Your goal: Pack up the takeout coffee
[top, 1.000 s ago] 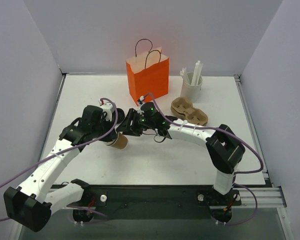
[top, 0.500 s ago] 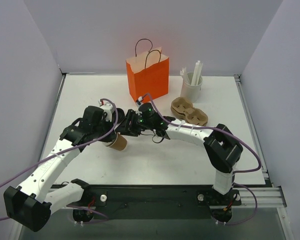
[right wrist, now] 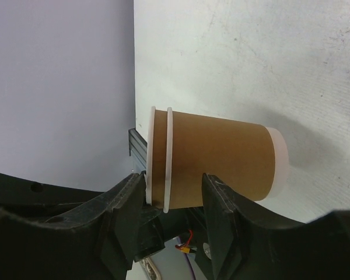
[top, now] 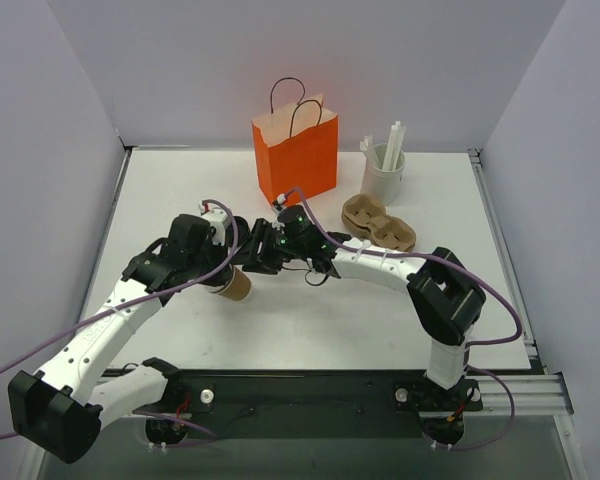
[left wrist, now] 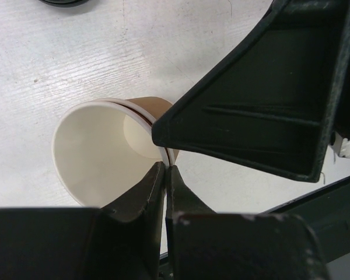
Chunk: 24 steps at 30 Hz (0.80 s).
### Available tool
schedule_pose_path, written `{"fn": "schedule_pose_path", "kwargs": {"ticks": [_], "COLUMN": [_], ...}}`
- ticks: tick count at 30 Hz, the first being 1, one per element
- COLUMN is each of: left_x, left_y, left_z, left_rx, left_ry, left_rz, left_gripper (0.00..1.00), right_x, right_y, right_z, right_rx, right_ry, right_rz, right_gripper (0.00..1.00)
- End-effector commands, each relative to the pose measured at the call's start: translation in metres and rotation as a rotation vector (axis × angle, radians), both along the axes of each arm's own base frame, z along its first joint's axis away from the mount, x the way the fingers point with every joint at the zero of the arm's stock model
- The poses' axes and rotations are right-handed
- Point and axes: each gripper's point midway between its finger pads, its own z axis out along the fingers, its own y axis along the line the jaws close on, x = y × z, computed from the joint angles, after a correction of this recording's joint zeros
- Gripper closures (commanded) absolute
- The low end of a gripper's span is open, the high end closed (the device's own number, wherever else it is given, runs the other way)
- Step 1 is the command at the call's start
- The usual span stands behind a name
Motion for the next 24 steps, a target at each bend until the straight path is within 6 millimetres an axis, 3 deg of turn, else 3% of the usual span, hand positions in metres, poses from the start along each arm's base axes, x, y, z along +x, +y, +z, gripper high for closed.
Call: {"fn": "schedule_pose_path", "kwargs": {"ticks": [1,24], "left_x": [0.007,0.008], "left_y": [-0.006,-0.011], "left_z": [0.009,0.016], "left_rx": [-0.028,-0.055], "left_ry": [-0.055,-0.075], "left_rz": [-0.011,-0.013], "left_gripper": [1.0,1.0], "right_x": [0.003,0.0], "right_y": [-0.001,0.0], "right_z": [0.024,0.0], "right_rx": [0.057,0.014], "right_ry": [-0.031,0.011], "right_rz": [0.004,-0.02], "right_gripper": [0.57,0.63]}}
